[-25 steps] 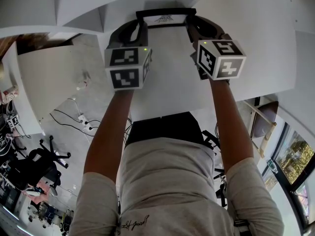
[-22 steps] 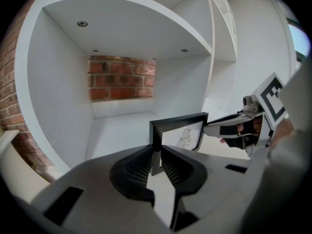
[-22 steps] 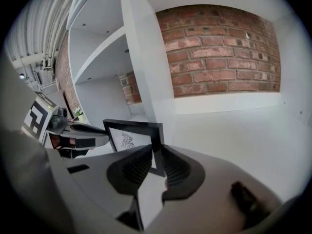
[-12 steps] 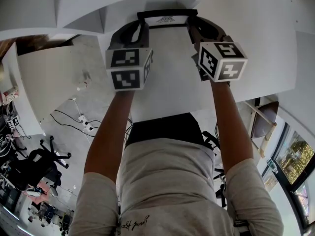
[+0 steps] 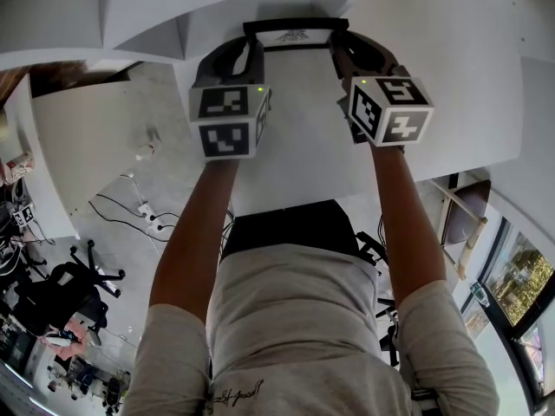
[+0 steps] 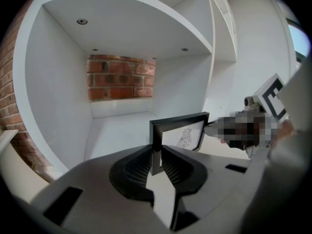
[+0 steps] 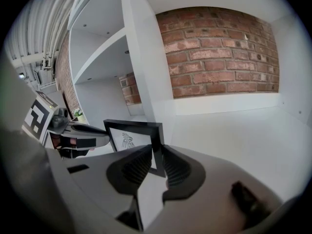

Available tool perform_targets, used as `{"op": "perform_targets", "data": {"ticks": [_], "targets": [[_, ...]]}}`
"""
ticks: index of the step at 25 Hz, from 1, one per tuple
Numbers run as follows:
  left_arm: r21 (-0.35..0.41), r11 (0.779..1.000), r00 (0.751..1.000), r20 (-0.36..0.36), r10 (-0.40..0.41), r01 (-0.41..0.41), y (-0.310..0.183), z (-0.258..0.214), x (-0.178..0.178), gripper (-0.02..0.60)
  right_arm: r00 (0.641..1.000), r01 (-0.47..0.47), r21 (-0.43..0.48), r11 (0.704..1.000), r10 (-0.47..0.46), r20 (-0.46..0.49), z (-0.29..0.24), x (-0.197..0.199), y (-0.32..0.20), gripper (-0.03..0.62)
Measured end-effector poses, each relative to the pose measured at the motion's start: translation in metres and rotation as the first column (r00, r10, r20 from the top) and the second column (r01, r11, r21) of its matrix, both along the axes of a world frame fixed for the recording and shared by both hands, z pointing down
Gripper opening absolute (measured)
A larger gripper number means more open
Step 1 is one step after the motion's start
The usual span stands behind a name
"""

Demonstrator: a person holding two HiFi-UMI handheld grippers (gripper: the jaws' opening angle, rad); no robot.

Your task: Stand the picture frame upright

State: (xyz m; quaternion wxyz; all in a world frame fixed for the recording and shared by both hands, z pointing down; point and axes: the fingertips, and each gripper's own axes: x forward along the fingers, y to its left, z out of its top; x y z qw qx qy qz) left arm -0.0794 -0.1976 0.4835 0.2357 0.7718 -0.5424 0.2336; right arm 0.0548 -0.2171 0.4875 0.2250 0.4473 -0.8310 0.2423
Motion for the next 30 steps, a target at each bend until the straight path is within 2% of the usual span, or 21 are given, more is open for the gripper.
{"op": "perform_targets", "data": {"ticks": [6,11,30], "targets": [[0.001,1.0,1.0,0.022,0.004,-0.004,-0.0008,0.0009,0.0,0.072,1.0,-0.007,0.0,1.0,0.007,0.006,0.002,0.0,0.0011,0.079],[-0.007,1.0,1.0,0.02,0.001,-0.001,-0.0013,0.0043,-0.0022,0.11,1.0,-0.003,-0.002,1.0,0.003,0.005,0.0033,-0.0004,0.0,0.08],[0.0,1.0,1.0,0.012,0.003,-0.003,0.0059,0.0009,0.0041,0.116,1.0,0.007,-0.007,1.0,-0.006,0.009,0.0026,0.001,0.0072,0.08]]}}
